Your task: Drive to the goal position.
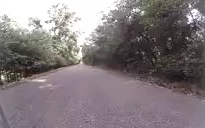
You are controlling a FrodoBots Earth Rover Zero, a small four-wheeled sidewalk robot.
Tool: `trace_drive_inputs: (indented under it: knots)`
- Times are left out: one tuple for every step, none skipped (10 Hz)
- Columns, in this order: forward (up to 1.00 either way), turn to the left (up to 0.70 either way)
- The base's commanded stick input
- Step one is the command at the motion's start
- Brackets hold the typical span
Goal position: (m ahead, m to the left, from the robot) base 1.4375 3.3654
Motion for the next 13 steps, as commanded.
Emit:
trace_drive_inputs:
  knots:
    - [0.07,0.0]
    - [0.07,0.0]
    - [0.07,0.0]
    - [0.07,0.0]
    - [0.07,0.0]
    - [0.07,0.0]
    - [0.07,0.0]
    - [0.07,0.0]
    - [0.07,0.0]
    - [0.07,0.0]
    - [0.07,0.0]
    - [0.07,0.0]
    - [0.07,0.0]
